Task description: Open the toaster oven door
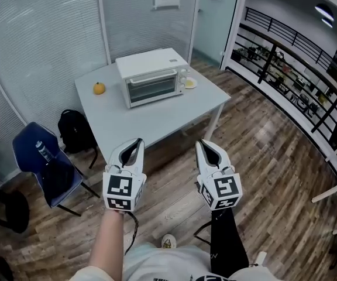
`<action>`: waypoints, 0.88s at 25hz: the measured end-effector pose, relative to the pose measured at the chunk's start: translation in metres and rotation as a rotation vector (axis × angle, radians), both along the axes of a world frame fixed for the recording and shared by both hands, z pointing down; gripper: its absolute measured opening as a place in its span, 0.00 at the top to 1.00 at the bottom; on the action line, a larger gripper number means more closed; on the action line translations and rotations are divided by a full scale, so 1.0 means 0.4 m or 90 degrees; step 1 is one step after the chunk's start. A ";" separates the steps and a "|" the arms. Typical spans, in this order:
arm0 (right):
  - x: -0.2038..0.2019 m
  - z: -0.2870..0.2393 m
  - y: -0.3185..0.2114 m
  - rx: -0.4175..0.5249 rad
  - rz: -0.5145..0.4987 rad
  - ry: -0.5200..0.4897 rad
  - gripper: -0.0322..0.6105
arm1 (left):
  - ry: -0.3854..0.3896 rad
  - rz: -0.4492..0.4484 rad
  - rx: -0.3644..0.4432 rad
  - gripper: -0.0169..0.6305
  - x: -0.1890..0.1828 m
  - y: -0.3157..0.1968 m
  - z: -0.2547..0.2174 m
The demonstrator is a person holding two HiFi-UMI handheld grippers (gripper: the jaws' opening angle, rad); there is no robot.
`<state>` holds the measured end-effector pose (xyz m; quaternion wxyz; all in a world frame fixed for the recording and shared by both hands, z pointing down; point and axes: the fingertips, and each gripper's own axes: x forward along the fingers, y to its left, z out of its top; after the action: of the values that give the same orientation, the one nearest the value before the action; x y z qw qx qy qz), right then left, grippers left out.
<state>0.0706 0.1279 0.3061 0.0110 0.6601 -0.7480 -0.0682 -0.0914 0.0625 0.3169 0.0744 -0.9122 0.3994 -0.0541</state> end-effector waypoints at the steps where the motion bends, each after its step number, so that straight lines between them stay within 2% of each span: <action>1: 0.011 0.002 -0.006 0.000 0.001 -0.003 0.95 | -0.002 -0.003 0.000 0.88 0.005 -0.005 0.001; 12: 0.043 0.004 -0.103 0.003 -0.006 -0.010 0.95 | -0.004 -0.016 0.006 0.88 0.027 -0.099 -0.011; 22: 0.082 0.026 -0.336 -0.013 -0.007 0.006 0.95 | 0.014 -0.011 0.002 0.88 0.075 -0.341 0.004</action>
<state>0.1033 -0.0065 0.3166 0.0209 0.6558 -0.7520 -0.0633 -0.0612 -0.0737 0.3184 0.0708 -0.9093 0.4078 -0.0442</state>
